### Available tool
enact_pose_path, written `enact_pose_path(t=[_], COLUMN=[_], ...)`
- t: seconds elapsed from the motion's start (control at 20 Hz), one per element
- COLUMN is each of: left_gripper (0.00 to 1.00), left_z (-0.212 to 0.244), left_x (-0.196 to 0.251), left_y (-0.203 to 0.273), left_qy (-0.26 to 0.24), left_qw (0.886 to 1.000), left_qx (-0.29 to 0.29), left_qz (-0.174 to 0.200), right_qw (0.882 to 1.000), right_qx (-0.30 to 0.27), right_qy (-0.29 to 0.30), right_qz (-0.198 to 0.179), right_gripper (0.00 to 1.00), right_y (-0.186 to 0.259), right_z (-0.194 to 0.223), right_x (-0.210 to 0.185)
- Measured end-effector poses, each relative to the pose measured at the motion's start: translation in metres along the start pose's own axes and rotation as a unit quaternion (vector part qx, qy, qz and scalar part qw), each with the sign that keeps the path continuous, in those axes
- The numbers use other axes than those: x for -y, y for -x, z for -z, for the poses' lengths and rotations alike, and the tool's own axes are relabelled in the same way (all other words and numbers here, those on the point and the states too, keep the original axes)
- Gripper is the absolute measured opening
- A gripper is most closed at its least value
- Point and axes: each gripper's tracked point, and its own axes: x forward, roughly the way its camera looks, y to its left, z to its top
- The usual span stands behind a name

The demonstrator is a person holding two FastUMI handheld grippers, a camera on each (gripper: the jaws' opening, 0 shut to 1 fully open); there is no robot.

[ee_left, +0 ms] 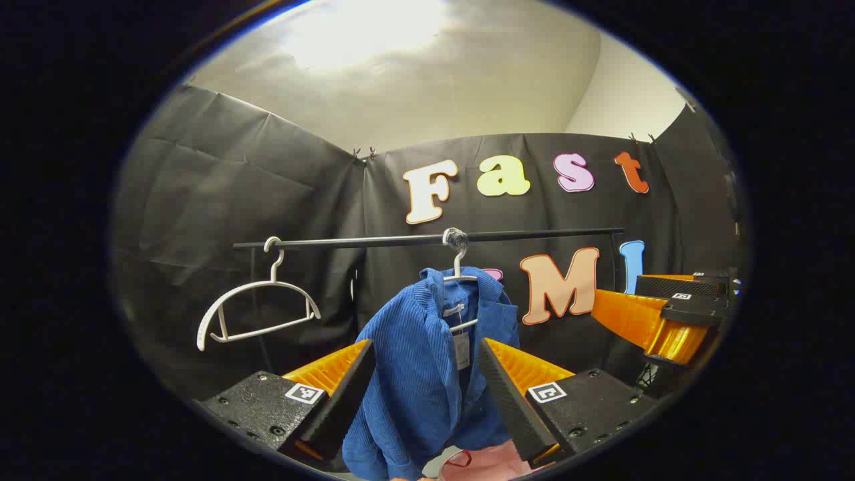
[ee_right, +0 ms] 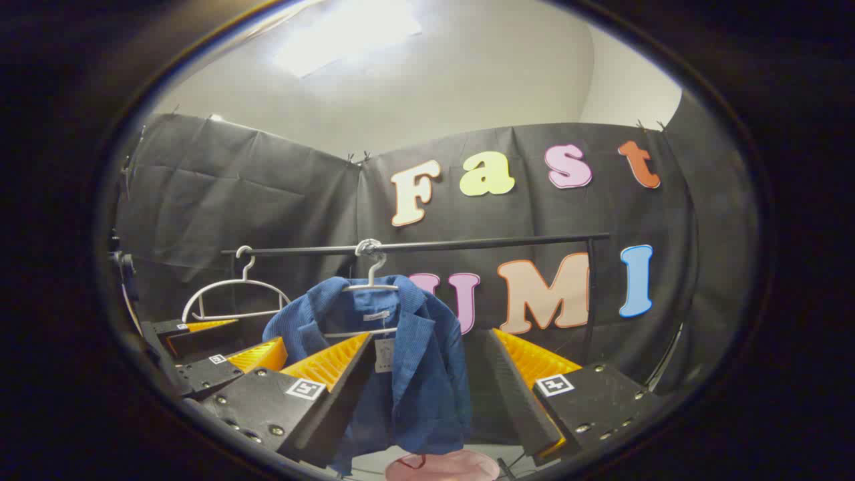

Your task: Grasp the clothes on the hanger with both hands and then place them into the laundry hamper below.

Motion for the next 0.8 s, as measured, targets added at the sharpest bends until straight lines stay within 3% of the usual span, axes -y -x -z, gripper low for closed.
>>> enact_pose_path(t=[0.8], left_gripper=[0.93], left_z=[0.025], left_x=[0.003], left_y=[-0.025], left_qy=[0.000], left_qw=[1.000], left_qx=[-0.026], left_qz=[-0.008], right_qw=[0.999], right_qx=[-0.008], right_qy=[0.014], right_qz=[0.037], right_gripper=[0.99], right_y=[0.013], right_z=[0.009], right_x=[0.013])
